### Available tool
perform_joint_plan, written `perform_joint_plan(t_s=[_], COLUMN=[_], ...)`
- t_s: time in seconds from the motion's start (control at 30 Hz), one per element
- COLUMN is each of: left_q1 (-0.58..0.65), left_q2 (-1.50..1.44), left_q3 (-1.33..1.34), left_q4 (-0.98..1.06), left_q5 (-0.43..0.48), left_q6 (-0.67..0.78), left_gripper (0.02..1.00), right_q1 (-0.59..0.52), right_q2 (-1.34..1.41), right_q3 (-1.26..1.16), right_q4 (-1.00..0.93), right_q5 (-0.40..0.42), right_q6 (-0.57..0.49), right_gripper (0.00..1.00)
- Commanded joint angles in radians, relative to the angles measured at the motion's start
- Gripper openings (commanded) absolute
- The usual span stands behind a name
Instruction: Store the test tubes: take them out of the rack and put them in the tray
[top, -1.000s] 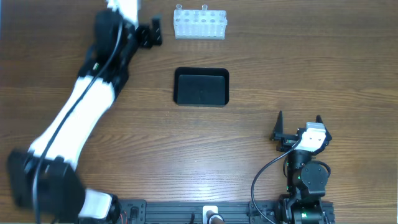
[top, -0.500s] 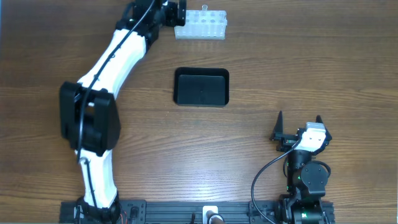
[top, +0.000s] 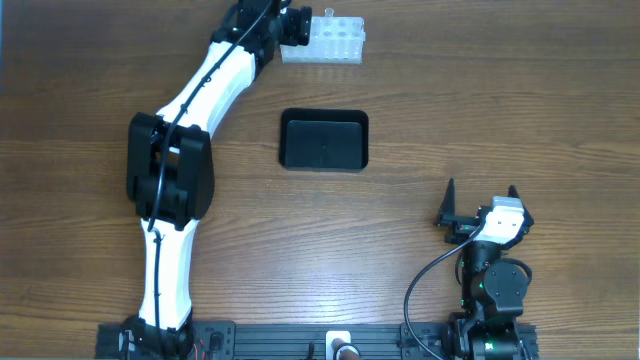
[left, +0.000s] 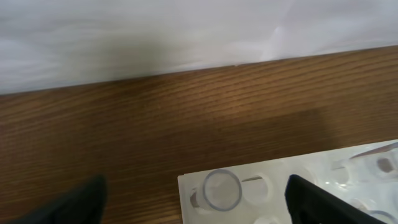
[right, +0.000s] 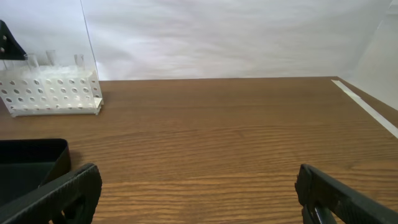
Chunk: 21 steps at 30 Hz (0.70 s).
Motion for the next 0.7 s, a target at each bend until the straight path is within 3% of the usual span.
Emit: perform_joint_plan(t_s=[0.03,0.7], left_q1=[-0.007,-0.023], left_q2=[0.016,0.017], left_q3=[0.034,0.034], left_q4=[0.003,0.014], left_q5=[-0.028,-0.039], left_q6=[-0.008,-0.008], left_gripper=[0.818,0.292], right_q1=[-0.007,-0.007], right_q2=[-0.008,-0.008], right_q3=[-0.006,-0.006], right_q4=[-0.004,-0.004], right_q5=[-0.004,-0.004], right_q6=[0.003,0.003], right_gripper=[0.991,0.993])
